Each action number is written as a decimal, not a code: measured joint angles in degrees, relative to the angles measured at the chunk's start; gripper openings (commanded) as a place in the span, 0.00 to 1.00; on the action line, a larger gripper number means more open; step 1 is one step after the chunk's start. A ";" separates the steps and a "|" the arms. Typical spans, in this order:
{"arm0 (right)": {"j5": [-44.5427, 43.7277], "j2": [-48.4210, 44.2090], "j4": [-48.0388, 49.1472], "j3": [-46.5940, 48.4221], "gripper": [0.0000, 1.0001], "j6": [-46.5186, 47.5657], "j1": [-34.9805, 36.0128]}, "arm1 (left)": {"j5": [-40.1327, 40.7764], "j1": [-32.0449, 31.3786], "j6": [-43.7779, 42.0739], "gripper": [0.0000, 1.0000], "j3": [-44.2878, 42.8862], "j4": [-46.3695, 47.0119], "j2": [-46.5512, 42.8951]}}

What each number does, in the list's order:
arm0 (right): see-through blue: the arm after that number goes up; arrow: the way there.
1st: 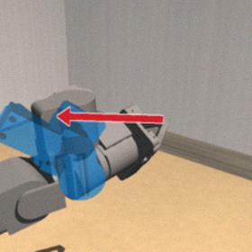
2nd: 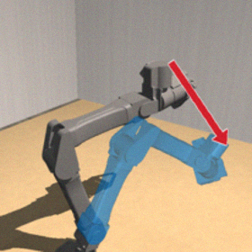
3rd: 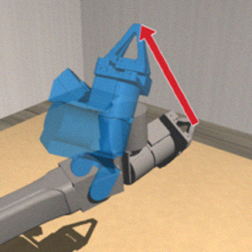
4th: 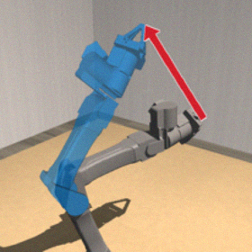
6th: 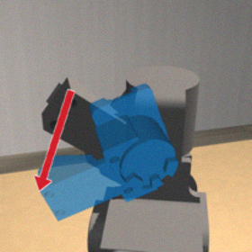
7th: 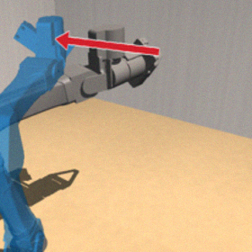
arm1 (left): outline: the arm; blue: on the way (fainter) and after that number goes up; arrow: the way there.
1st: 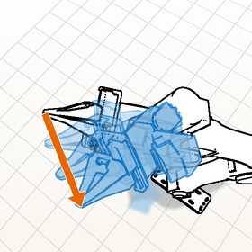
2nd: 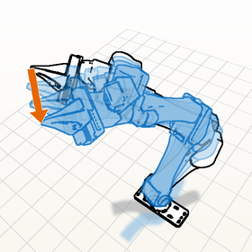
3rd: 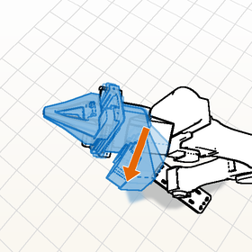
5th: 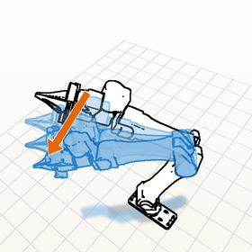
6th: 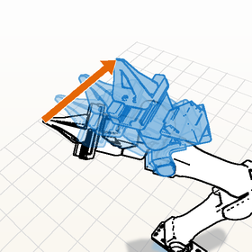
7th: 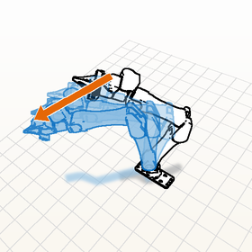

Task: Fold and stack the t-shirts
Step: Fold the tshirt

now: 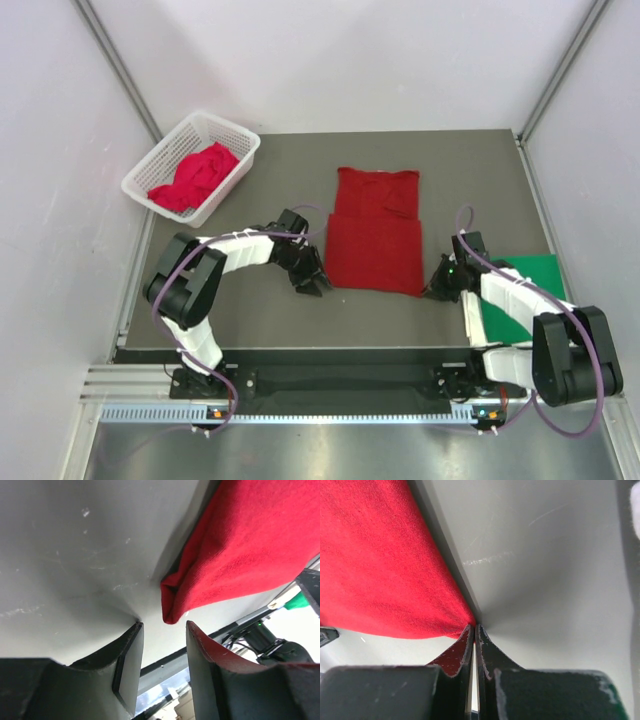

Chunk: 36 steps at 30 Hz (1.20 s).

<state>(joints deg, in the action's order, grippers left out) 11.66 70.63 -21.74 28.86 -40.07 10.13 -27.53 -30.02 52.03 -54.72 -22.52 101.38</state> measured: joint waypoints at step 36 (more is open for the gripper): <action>-2.36 -10.03 -14.95 4.20 0.00 7.48 1.92 | 4.57 -0.52 0.26 0.00 -3.34 -2.51 -3.45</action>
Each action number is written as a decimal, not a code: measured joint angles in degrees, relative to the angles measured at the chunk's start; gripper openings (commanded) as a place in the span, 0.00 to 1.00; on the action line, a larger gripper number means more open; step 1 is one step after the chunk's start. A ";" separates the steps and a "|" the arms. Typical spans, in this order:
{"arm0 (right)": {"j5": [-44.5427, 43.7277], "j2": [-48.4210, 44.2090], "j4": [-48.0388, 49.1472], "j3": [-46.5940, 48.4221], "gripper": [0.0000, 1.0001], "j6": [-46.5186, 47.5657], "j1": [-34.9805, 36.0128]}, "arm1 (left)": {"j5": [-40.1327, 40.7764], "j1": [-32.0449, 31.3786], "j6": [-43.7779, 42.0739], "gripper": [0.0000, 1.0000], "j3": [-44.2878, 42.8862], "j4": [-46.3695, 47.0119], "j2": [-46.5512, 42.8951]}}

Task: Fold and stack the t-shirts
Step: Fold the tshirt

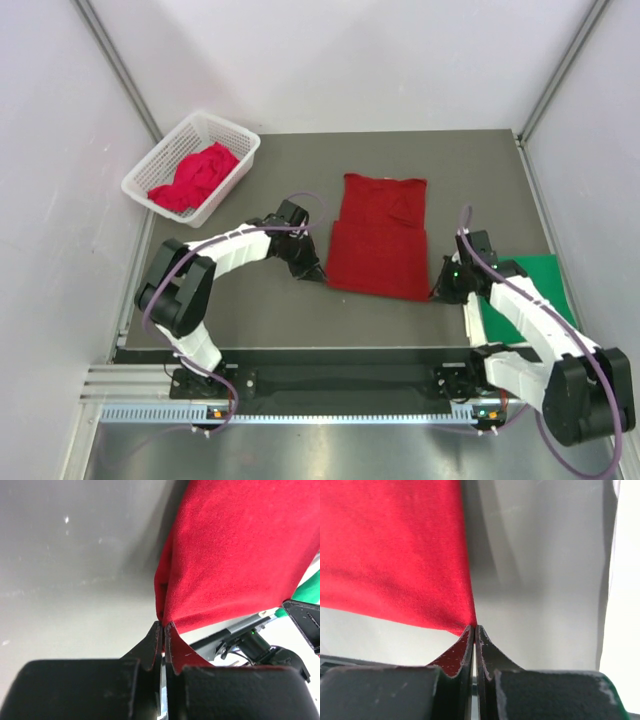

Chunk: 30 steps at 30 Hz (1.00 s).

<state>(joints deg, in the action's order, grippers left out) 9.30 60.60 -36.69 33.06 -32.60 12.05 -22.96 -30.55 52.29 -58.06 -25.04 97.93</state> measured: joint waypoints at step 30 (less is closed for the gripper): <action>-5.77 24.02 -7.56 41.62 0.00 4.28 -3.58 | -5.03 9.49 4.92 0.00 -37.13 9.20 18.34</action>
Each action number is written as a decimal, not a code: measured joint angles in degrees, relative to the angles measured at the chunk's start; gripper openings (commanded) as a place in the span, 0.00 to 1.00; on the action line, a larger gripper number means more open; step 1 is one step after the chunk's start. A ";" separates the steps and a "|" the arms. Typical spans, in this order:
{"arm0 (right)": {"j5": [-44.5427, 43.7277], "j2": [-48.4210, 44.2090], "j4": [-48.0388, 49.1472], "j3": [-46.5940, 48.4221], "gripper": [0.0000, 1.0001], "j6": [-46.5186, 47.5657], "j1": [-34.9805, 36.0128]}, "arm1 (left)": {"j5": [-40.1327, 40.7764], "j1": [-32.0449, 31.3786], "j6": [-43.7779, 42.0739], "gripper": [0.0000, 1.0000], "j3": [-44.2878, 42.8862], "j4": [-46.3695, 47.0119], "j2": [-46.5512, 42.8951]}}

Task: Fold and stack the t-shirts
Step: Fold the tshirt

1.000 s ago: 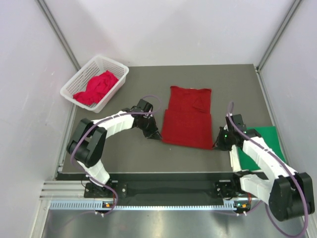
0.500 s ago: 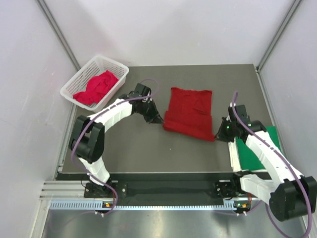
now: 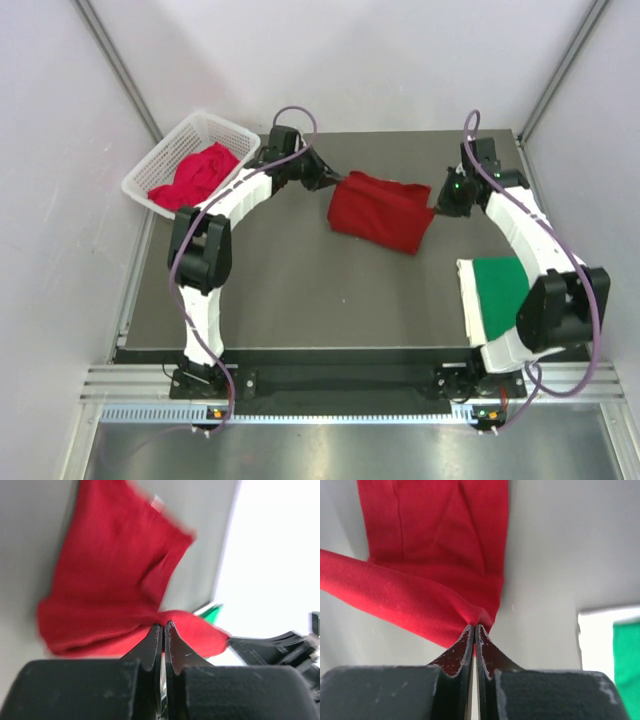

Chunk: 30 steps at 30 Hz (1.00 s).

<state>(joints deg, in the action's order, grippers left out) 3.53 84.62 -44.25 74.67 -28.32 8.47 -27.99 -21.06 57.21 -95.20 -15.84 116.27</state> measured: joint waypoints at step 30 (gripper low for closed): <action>13.73 34.53 13.11 22.14 0.56 2.78 -14.16 | -0.48 4.22 7.32 0.37 -22.91 22.86 30.25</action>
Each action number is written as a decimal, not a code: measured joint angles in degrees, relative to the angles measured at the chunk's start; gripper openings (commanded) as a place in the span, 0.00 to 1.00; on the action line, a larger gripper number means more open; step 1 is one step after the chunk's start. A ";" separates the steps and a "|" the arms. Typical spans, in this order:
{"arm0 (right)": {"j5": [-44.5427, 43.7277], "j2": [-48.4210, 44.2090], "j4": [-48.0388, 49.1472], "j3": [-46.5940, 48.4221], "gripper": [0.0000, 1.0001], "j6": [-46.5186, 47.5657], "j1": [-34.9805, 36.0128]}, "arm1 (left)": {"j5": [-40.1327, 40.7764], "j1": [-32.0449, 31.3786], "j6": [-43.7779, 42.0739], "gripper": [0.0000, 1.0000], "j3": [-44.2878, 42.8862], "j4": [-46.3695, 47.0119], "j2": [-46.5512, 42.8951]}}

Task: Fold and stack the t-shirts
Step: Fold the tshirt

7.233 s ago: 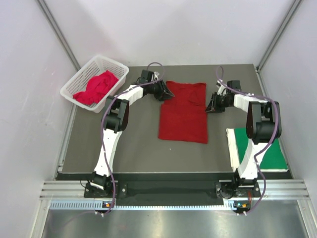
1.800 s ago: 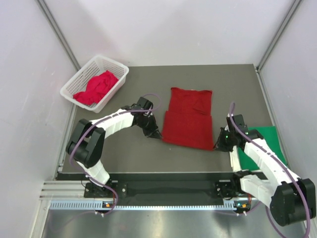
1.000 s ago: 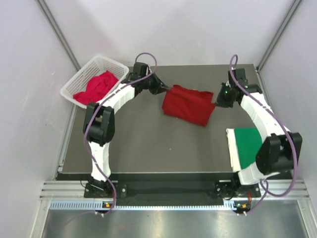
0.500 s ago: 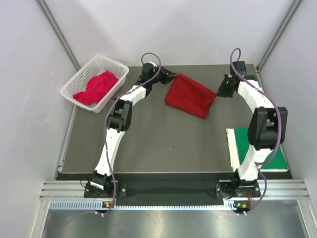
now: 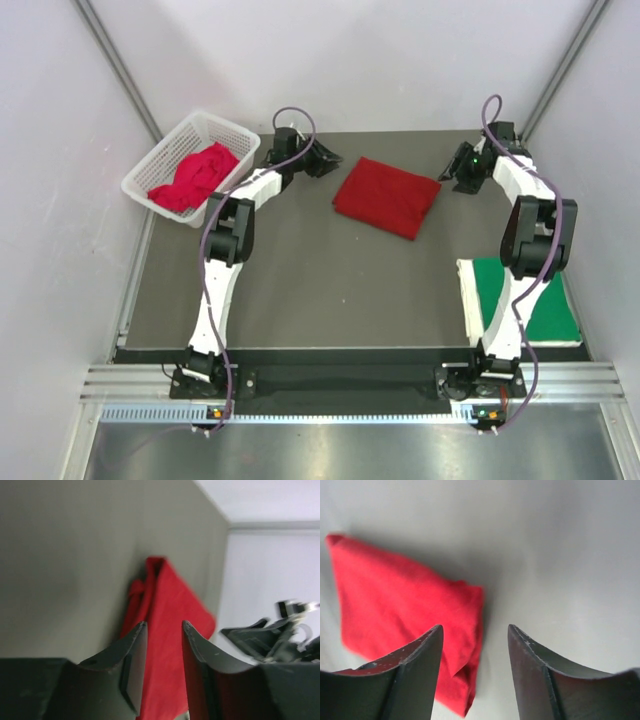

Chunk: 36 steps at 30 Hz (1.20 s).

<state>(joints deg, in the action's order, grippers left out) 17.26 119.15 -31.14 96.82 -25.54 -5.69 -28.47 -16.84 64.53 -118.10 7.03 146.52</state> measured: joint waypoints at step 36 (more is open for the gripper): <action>3.82 -0.37 -6.78 -1.29 0.40 5.95 3.93 | -0.17 -3.87 -22.40 0.32 7.32 -22.10 -11.45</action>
<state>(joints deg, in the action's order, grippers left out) 21.08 118.78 -37.91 95.53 -19.59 -1.76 -28.64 -20.71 42.13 -110.78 -15.07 135.06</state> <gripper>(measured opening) 0.388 0.323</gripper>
